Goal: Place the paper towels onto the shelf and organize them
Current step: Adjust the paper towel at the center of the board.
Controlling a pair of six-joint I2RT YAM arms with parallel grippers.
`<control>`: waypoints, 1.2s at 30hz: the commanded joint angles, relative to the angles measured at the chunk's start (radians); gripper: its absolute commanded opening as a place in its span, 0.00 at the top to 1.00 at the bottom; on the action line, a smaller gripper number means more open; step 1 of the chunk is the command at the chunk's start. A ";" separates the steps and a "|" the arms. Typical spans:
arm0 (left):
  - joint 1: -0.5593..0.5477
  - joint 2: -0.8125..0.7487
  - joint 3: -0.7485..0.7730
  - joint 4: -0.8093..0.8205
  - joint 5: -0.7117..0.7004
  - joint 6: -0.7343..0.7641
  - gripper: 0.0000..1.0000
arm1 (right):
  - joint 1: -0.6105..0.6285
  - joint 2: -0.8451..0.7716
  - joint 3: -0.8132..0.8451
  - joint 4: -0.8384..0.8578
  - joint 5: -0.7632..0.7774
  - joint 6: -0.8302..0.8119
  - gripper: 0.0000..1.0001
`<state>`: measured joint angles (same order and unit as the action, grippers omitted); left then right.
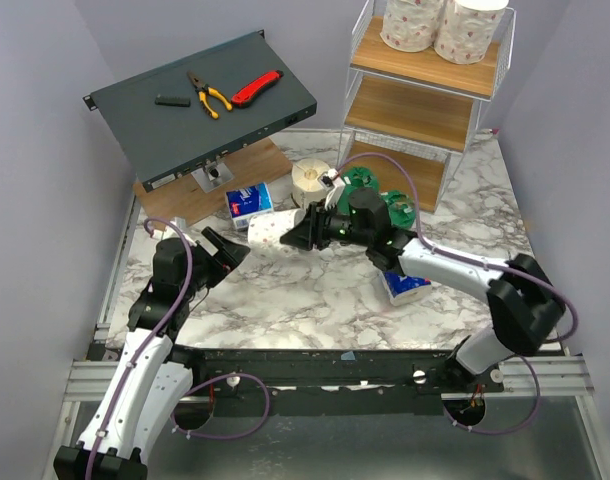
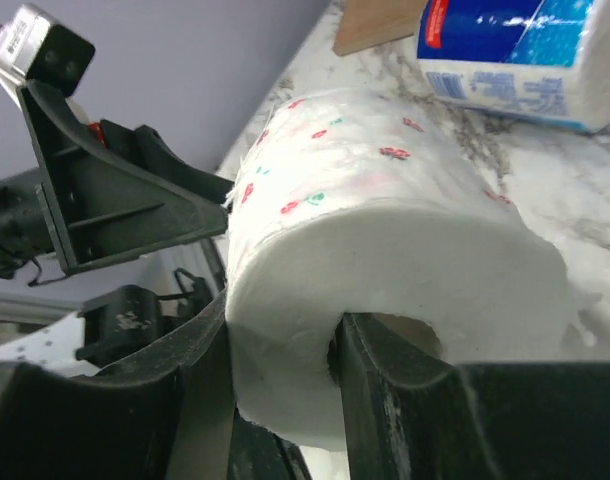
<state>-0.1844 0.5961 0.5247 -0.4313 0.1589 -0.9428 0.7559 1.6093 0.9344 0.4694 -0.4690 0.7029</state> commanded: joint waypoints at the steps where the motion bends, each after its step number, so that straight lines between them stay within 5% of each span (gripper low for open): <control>1: -0.008 0.022 -0.012 0.088 0.038 -0.006 0.11 | 0.065 -0.132 0.116 -0.563 0.258 -0.322 0.73; 6: -0.040 0.044 -0.014 0.143 0.042 -0.011 0.12 | 0.117 -0.195 0.191 -0.905 0.537 -0.438 0.73; 13: -0.076 0.098 -0.011 0.193 0.049 -0.017 0.12 | 0.240 -0.181 0.249 -1.118 0.841 -0.476 0.74; 28: -0.113 0.163 -0.016 0.225 0.064 -0.014 0.12 | 0.360 0.019 0.325 -1.116 0.864 -0.587 0.72; 36: -0.113 0.162 -0.025 0.234 0.067 -0.013 0.11 | 0.361 0.025 0.345 -1.136 0.801 -0.581 0.60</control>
<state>-0.2909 0.7601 0.5144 -0.2253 0.2001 -0.9585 1.1110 1.6382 1.2366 -0.6498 0.3576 0.1368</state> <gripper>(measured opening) 0.885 0.394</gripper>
